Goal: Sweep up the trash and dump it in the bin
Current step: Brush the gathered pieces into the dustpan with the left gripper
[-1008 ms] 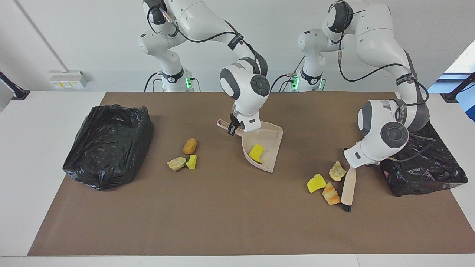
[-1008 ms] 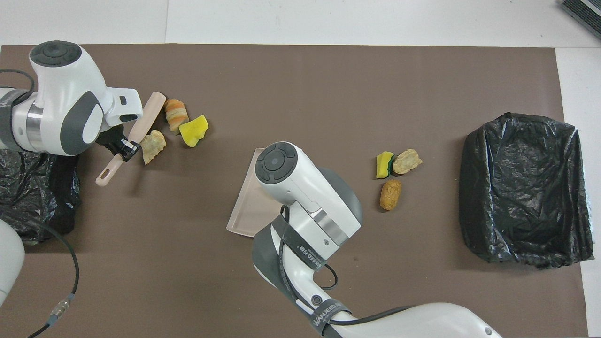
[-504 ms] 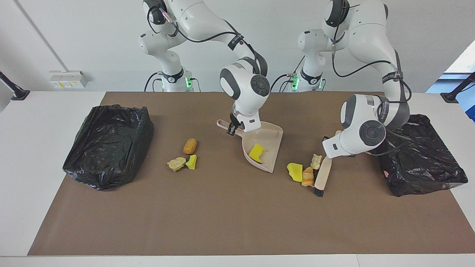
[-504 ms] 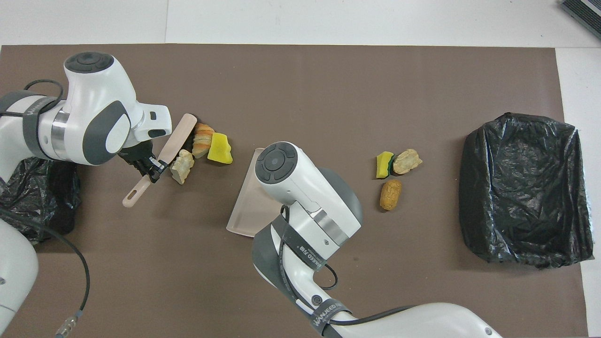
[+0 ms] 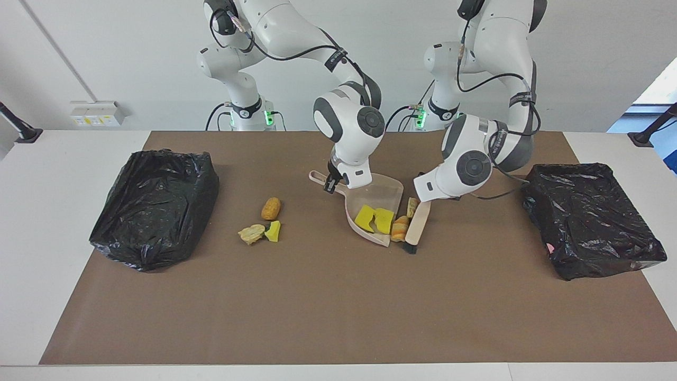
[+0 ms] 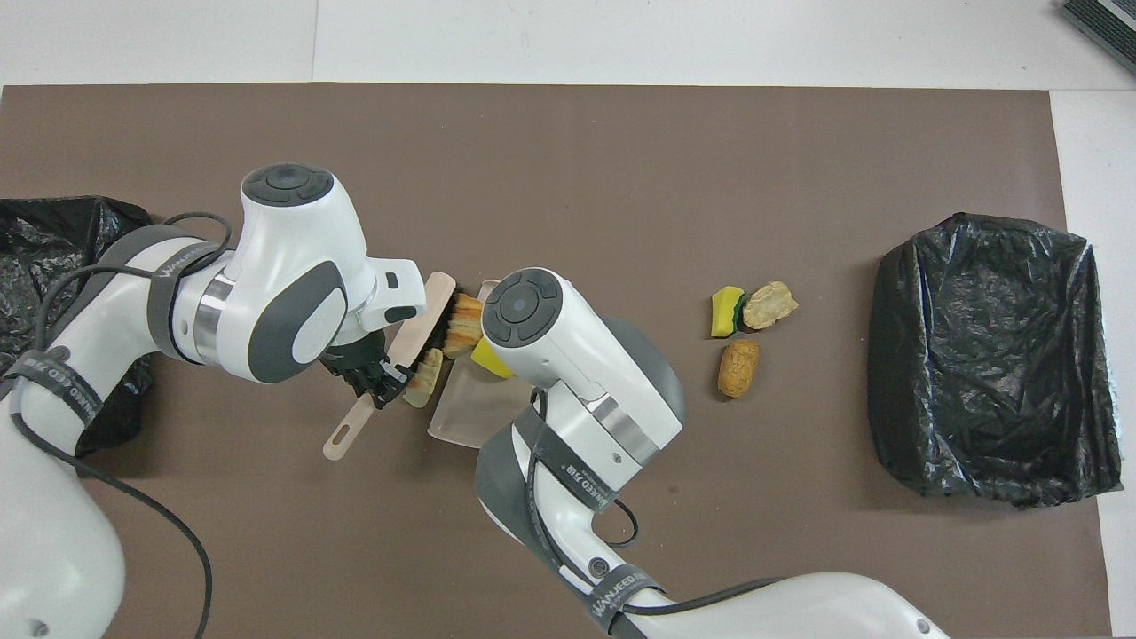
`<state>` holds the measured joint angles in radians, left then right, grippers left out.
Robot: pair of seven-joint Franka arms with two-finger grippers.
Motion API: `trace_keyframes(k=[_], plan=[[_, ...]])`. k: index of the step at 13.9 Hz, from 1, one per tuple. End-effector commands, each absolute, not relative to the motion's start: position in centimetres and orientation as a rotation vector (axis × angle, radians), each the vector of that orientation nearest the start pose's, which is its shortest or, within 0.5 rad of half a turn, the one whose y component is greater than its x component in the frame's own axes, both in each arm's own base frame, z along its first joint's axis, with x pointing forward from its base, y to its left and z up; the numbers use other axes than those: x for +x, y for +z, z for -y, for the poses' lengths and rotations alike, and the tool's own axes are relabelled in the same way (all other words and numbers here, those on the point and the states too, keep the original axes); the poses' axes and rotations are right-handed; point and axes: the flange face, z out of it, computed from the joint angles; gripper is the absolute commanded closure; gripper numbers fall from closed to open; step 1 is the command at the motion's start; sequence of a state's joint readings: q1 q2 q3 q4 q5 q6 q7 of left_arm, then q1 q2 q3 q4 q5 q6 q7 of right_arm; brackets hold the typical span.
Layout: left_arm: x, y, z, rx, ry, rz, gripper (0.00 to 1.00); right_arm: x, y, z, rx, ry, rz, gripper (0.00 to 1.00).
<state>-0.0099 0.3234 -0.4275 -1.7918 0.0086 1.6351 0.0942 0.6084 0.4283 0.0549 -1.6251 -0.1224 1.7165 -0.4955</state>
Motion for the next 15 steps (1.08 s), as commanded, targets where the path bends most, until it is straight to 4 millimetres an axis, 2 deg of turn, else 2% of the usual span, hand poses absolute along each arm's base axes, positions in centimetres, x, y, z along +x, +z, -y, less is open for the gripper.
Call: trace_keyframes(k=[1,5,7,10,12,15], plan=[[50.2,38.0,25.3,-3.007,0.756,-0.786,1.0,50.3,35.6,-37.5,-2.644,0.519,1.798,1.0],[49.2,39.0,27.7,-3.1,0.797,-0.649,1.0,50.2,35.6,-37.5,-2.644,0.522,1.798,1.0],[49.5,40.1,27.7,-3.127,0.789,-0.635,1.0,50.3,35.5,-37.4,-2.646,0.522,1.796,1.0],[50.3,42.0,26.9,-3.162,0.784,-0.59,1.0,50.2,35.5,-37.3,-2.642,0.525,1.799,1.0],[50.4,43.5,25.8,-3.163,0.771,-0.48,1.0,50.3,35.4,-37.2,-2.64,0.527,1.797,1.0],[49.3,46.0,25.4,-3.15,0.723,-0.282,1.0,50.3,35.4,-37.1,-2.646,0.529,1.784,1.0]])
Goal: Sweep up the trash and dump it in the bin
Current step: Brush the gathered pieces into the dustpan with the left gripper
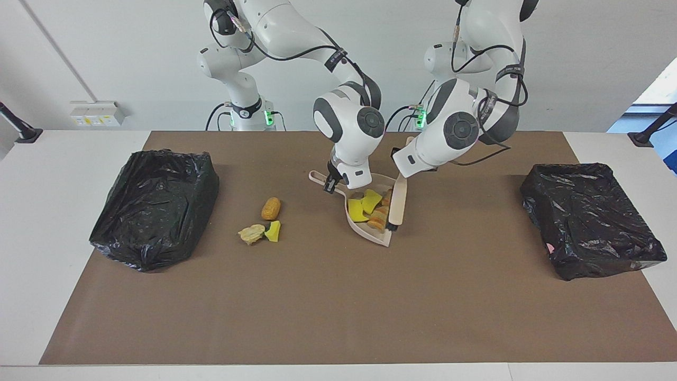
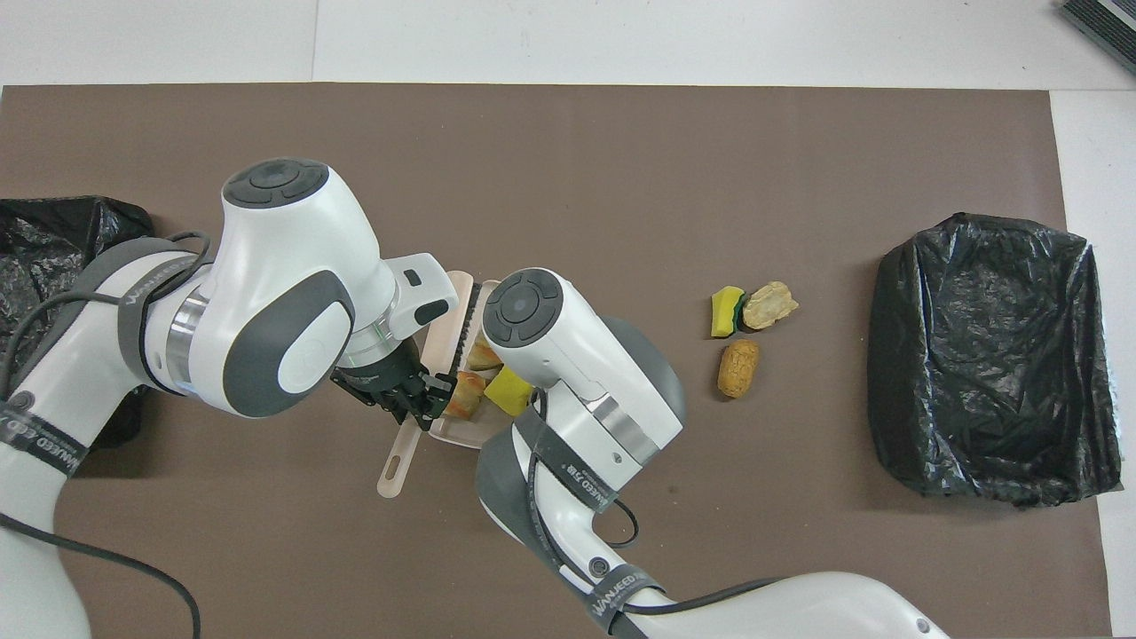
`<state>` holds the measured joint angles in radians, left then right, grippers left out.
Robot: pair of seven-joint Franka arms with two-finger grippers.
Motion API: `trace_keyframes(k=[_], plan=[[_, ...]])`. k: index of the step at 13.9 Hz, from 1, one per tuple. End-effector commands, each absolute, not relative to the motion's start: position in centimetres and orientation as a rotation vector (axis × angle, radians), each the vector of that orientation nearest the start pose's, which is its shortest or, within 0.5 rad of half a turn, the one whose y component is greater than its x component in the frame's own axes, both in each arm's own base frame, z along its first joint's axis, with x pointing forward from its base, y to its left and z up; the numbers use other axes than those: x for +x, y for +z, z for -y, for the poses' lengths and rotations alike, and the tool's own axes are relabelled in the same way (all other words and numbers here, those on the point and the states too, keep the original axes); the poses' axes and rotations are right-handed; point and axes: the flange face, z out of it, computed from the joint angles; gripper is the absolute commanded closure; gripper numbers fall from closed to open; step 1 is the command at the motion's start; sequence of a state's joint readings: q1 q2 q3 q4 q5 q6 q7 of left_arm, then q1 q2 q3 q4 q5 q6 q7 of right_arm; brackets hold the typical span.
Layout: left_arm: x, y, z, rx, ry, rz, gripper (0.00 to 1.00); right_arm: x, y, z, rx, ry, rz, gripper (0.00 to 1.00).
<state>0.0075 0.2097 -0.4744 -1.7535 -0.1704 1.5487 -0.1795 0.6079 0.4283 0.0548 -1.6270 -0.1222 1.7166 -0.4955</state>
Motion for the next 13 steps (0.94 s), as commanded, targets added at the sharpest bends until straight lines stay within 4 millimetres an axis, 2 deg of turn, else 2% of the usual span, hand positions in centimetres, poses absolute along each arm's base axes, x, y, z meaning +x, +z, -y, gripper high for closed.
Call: trace_keyframes(k=[1,4,7,10,13], plan=[[48.7,46.6,25.3,-3.136,0.722,-0.22,1.0,50.4,35.5,-36.9,-2.65,0.534,1.774,1.0],[47.0,46.2,24.8,-3.089,0.743,-0.08,1.0,51.8,37.0,-35.0,-2.682,0.499,1.699,1.0],[45.5,45.8,24.7,-3.088,0.663,-0.005,1.0,53.0,40.1,-32.7,-2.723,0.427,1.639,1.0],[43.0,44.0,24.8,-3.102,0.528,0.043,1.0,54.7,43.1,-28.8,-2.769,0.357,1.561,1.0],[40.5,43.5,25.9,-3.126,0.554,0.046,1.0,55.8,45.8,-25.3,-2.818,0.313,1.478,1.0]])
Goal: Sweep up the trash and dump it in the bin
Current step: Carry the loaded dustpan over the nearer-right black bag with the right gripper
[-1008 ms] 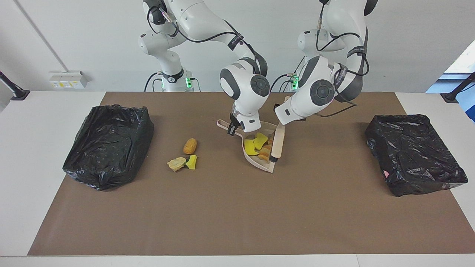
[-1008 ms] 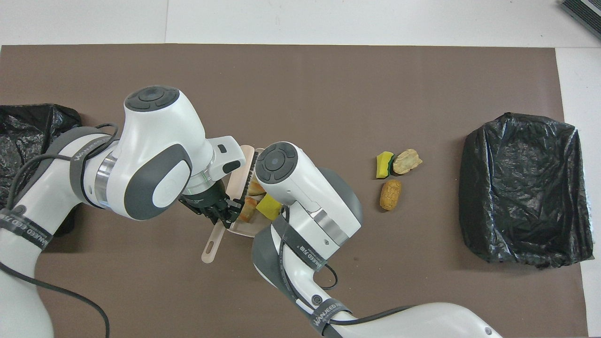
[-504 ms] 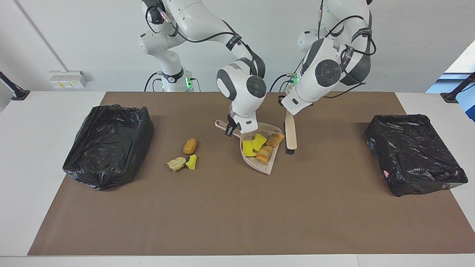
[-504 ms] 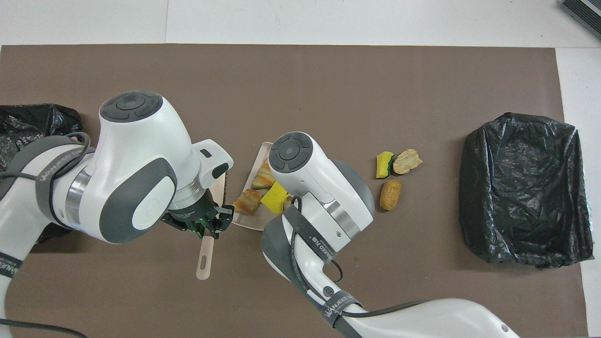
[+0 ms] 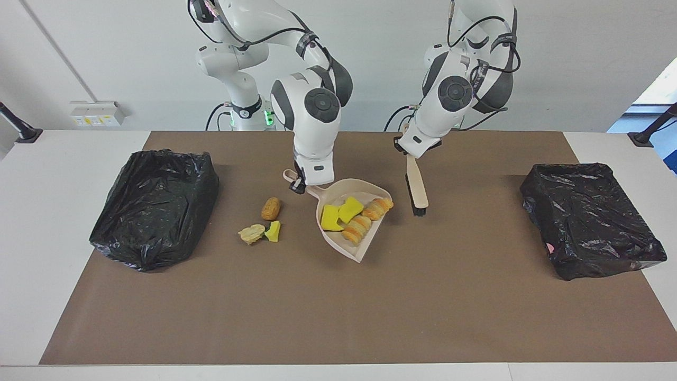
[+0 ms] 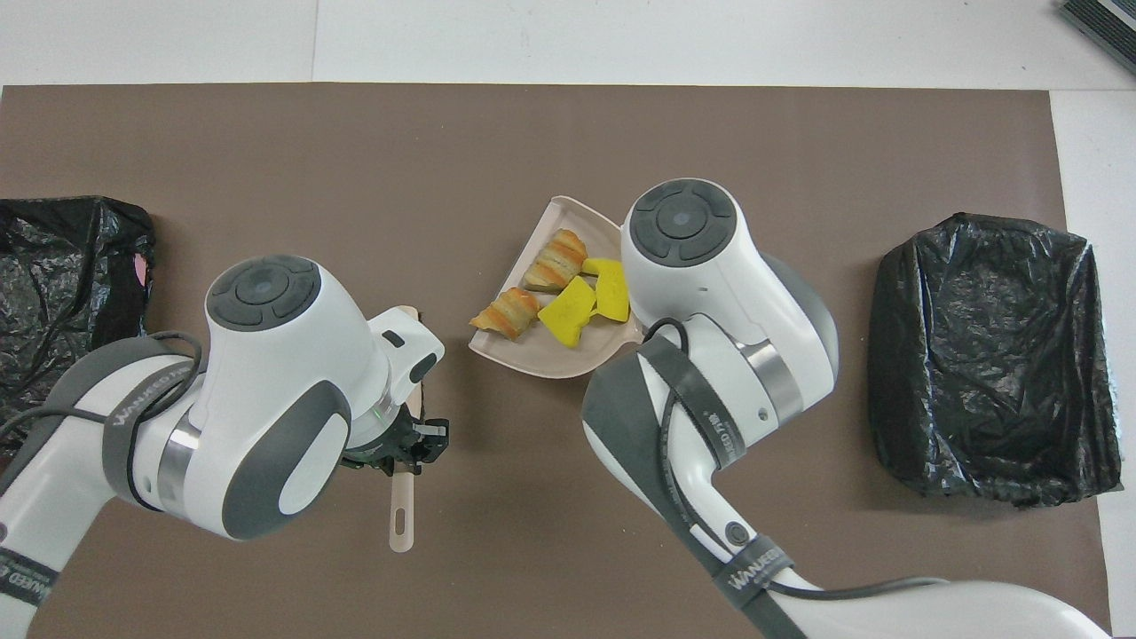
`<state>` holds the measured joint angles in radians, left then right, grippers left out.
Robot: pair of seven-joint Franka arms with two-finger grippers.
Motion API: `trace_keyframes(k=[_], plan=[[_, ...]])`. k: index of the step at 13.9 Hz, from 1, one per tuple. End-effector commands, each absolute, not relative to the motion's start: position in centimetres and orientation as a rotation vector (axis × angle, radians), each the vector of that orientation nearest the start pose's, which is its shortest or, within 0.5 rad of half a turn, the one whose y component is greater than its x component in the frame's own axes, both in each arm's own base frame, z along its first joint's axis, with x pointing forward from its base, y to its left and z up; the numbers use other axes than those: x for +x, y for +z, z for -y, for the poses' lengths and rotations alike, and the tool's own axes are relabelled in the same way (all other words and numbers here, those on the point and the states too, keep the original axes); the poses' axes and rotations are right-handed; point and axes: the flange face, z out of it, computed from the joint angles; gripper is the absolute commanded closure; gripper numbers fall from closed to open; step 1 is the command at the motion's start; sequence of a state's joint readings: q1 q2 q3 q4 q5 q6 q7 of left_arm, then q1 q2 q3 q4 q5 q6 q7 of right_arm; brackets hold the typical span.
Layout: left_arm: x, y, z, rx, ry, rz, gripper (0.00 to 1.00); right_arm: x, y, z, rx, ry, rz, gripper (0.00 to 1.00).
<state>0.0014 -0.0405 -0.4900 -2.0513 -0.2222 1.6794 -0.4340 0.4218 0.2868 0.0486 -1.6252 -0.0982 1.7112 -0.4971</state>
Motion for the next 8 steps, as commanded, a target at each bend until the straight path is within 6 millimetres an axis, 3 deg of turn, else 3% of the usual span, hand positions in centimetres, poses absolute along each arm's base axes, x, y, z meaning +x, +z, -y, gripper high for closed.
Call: trace_keyframes(k=[1,5,7,8], plan=[[39.2,43.2,26.5,-3.13,0.565,0.038,1.0,56.3,47.1,-23.9,-2.837,0.298,1.444,1.0],[34.2,42.3,29.2,-3.14,0.494,-0.015,1.0,58.4,51.0,-16.2,-2.899,0.281,1.319,1.0],[30.8,41.5,30.3,-3.152,0.434,-0.022,1.0,59.0,52.0,-11.2,-2.876,0.286,1.35,1.0],[29.2,40.8,30.7,-3.174,0.401,-0.009,1.0,59.3,52.3,-7.7,-2.866,0.293,1.345,1.0]])
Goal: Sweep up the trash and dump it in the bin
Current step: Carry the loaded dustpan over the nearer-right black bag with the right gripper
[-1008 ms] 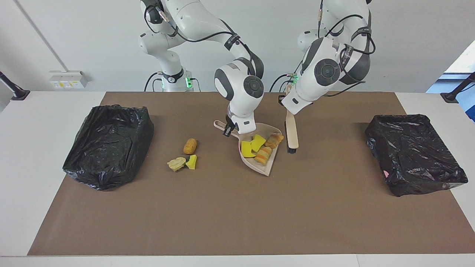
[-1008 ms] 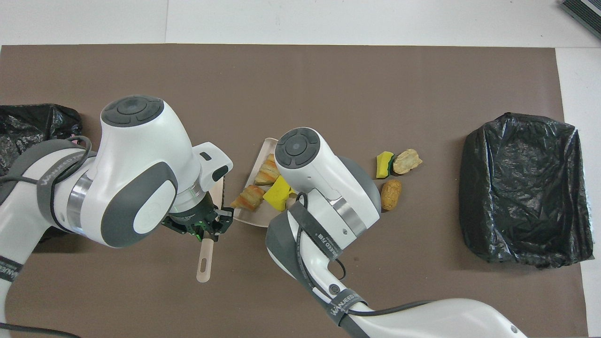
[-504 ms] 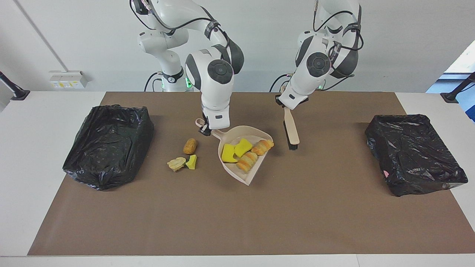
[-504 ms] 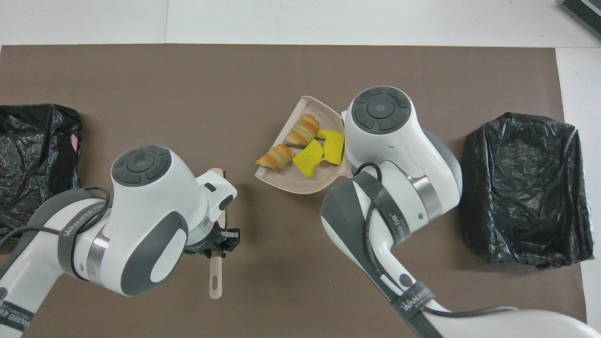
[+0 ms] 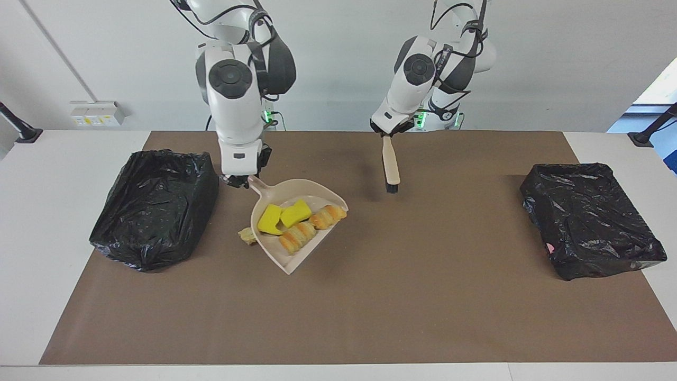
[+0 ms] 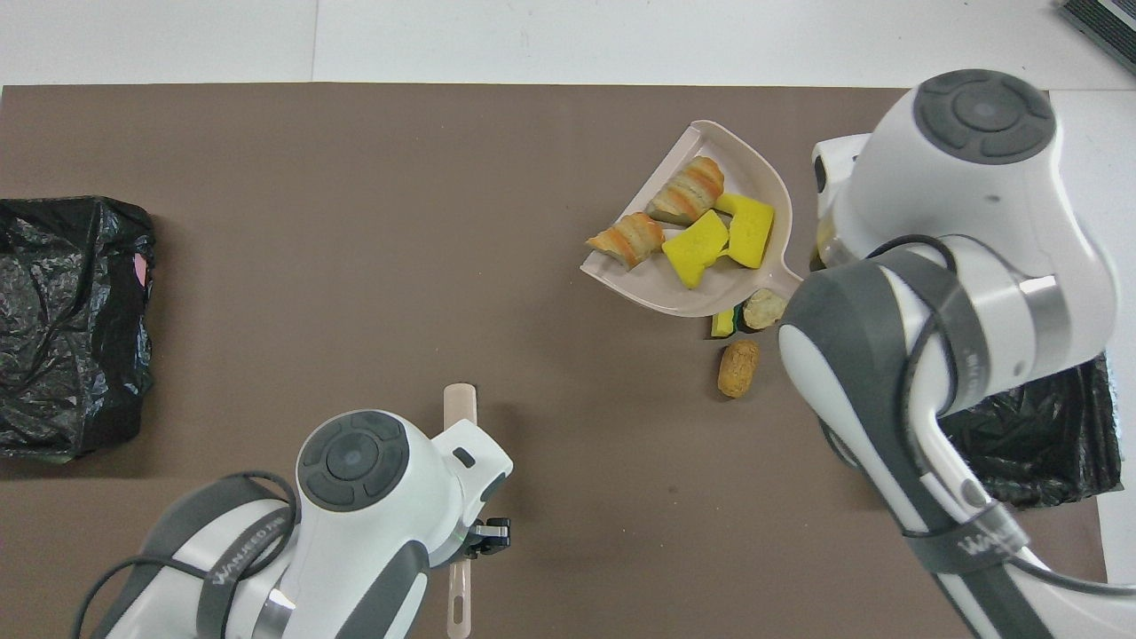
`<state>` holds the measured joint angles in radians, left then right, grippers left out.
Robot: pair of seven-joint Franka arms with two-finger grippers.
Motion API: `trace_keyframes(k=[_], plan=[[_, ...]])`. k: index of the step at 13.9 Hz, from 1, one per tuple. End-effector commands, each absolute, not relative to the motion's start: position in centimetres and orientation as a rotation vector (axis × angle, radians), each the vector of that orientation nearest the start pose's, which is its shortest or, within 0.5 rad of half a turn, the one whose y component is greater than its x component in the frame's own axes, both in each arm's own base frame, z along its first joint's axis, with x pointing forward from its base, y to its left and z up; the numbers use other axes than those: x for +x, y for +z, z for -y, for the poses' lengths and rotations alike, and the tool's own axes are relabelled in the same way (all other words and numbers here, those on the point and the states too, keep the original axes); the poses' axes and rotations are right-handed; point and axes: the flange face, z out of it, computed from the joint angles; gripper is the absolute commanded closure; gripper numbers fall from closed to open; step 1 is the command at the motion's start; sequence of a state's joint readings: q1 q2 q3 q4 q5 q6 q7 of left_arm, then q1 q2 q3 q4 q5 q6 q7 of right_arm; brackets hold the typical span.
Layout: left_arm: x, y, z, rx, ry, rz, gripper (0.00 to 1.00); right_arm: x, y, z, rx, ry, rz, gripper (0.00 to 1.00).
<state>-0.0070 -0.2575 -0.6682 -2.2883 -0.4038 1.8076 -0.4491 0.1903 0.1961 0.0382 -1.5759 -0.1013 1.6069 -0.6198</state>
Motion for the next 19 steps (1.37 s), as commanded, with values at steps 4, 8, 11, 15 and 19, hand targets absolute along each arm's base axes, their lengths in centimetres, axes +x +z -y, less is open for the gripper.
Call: trace_keyframes(k=[4,8,11,15,19], plan=[[24.9,38.0,32.7,-3.136,0.408,-0.051,1.0,58.9,51.8,8.8,-2.773,0.309,1.409,1.0],[22.8,35.8,33.3,-3.126,0.444,-0.036,1.0,56.9,51.4,20.9,-2.777,0.325,1.582,1.0],[21.9,34.2,33.5,-3.13,0.454,0.008,1.0,54.3,51.8,26.1,-2.806,0.447,1.598,1.0],[21.7,34.1,33.4,-3.135,0.478,0.011,1.0,52.4,51.6,27.8,-2.767,0.687,1.825,1.0],[20.8,33.9,34.0,-3.139,0.483,-0.011,1.0,50.1,50.1,27.4,-2.655,0.884,2.009,1.0]])
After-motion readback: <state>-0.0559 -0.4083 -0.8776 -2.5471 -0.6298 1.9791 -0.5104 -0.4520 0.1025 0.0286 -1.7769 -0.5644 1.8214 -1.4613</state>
